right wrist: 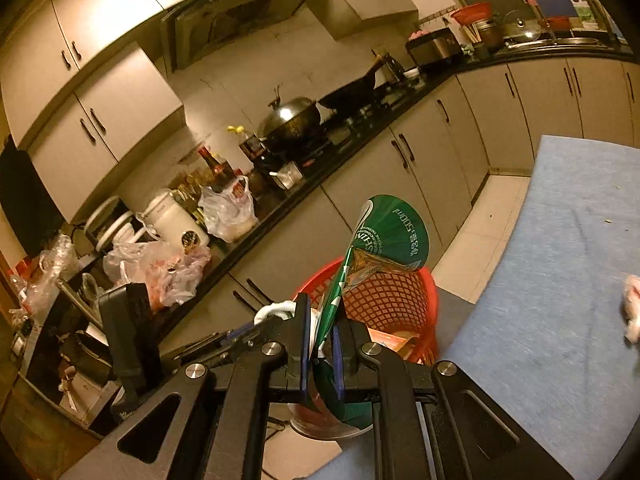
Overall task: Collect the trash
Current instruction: 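Carry the cloth and green can over the red wastebasket and open both tools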
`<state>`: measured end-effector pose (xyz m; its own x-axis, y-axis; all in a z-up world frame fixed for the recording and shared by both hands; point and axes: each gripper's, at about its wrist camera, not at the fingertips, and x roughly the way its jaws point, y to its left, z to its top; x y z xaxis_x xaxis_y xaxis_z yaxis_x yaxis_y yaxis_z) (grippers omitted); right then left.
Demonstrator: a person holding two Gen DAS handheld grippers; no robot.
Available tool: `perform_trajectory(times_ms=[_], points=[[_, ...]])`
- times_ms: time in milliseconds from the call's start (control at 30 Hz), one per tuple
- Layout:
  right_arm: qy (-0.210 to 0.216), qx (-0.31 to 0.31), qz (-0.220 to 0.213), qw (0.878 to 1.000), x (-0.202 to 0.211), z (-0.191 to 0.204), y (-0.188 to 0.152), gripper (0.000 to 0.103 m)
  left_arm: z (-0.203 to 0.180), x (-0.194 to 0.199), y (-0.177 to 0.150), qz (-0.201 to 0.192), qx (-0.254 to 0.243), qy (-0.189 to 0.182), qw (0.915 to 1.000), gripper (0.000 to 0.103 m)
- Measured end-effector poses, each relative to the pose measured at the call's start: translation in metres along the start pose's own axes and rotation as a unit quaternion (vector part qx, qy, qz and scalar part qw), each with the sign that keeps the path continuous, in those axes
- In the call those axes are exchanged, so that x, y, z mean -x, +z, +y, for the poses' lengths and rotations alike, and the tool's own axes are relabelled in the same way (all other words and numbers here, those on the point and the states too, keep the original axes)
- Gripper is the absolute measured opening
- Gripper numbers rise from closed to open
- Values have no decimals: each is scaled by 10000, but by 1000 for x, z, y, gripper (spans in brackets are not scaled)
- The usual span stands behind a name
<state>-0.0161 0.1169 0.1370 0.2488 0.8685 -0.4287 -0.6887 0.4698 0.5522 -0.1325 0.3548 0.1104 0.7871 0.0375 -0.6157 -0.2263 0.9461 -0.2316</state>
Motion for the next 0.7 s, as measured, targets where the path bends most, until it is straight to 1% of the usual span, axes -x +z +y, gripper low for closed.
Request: perform_trajectory(times_ms=[133,333,600,700], points=[[-86,-12,153,9998,-26,-4,3,11,6,-12,-2,72,5,50,10000,12],[-274,65,442,9986,-55,-9,-4,11,13,-26,-5,187,47,56,9998,13],[-324,145,659,9972,-69,-11,-10,12,17,-32,-10,235,115,99,9996,13],[-309,132,659,9973,-68,-12,-12,12,15,-31,-10,222,73,86,9997,14]])
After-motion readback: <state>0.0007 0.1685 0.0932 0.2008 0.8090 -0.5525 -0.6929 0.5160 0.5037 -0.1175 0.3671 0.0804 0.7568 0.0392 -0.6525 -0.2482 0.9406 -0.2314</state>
